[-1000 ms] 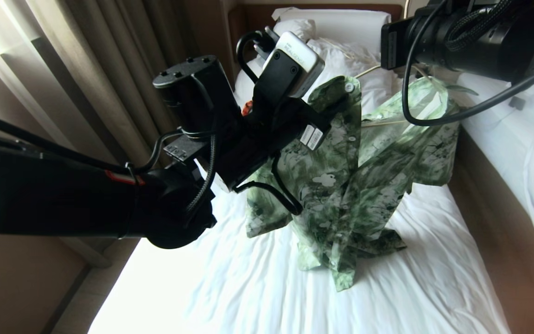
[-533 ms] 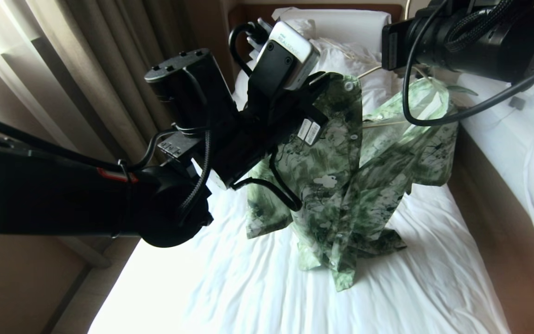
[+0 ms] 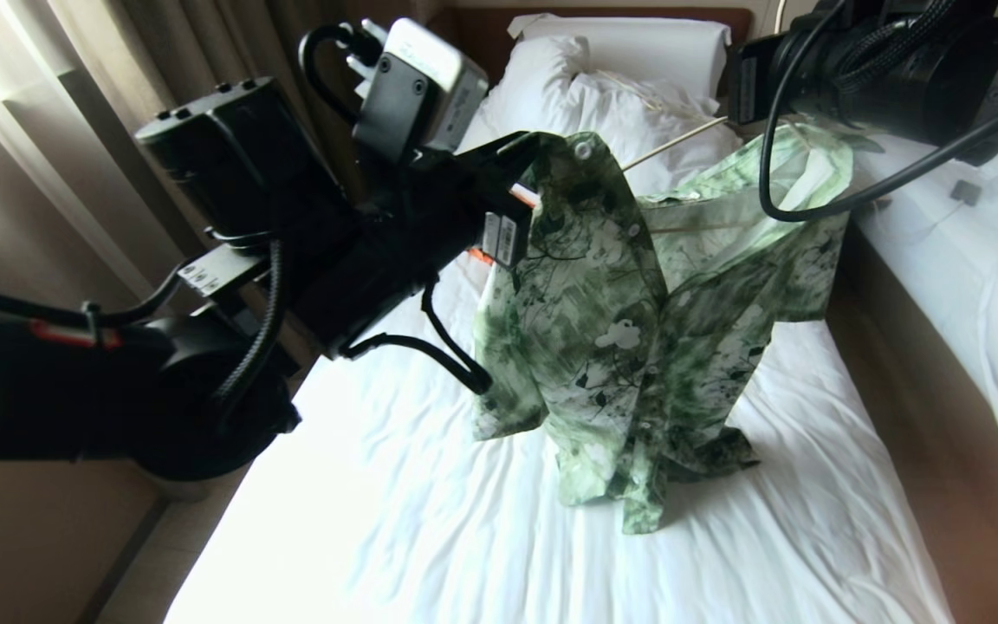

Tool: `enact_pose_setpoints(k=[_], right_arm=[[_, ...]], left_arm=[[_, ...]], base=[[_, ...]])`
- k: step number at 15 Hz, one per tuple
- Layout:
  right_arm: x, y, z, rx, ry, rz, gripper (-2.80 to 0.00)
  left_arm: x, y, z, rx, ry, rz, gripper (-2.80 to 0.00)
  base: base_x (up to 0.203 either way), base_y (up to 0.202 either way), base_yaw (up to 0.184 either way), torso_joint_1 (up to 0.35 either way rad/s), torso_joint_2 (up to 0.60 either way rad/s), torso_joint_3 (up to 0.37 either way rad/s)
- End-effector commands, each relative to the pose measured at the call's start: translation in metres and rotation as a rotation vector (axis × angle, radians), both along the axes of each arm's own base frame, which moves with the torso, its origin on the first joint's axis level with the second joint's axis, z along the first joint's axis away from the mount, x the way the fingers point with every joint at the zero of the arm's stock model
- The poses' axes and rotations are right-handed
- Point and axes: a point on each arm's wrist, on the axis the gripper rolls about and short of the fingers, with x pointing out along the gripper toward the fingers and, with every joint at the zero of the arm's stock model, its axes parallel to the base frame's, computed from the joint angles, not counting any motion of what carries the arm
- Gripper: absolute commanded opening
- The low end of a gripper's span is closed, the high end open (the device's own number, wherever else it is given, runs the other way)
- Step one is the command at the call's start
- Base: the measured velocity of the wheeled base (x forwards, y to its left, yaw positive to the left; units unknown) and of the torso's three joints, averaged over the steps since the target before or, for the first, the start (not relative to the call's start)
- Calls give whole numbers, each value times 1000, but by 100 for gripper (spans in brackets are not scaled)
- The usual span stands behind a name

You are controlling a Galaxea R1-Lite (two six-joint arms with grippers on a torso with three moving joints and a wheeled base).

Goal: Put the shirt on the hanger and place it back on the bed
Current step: Take the clothes hanger out of the clothes

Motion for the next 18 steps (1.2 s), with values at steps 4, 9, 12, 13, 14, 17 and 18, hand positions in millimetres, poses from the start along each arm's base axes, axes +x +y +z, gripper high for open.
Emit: enact_pose_setpoints(k=[4, 9, 12, 13, 14, 17, 18], right_arm=[[14, 5, -6, -16, 5, -14, -280], [19, 9, -12, -37, 16, -14, -280], [18, 10, -12, -37, 16, -11, -280], [18, 10, -12, -36, 16, -10, -280], [18, 11, -12, -37, 18, -8, -280], [17, 12, -12, -37, 16, -3, -280], [17, 13, -12, -37, 16, -2, -280]], left_arm=[[-42, 63, -28, -10, 159, 46, -280], [-64, 64, -53, -37, 289, -21, -280], [-73, 44, -85, 20, 410, -92, -280], [-71, 39, -98, 43, 458, -96, -280], [-66, 32, -110, 53, 495, -100, -280], [-46, 13, -127, 11, 477, -102, -280], [-39, 10, -128, -6, 464, -95, -280]], base=[[0, 0, 0, 0, 0, 0], [0, 0, 0, 0, 0, 0], [0, 0, 0, 0, 0, 0], [0, 0, 0, 0, 0, 0], [0, 0, 0, 0, 0, 0], [0, 0, 0, 0, 0, 0], [0, 0, 0, 0, 0, 0]])
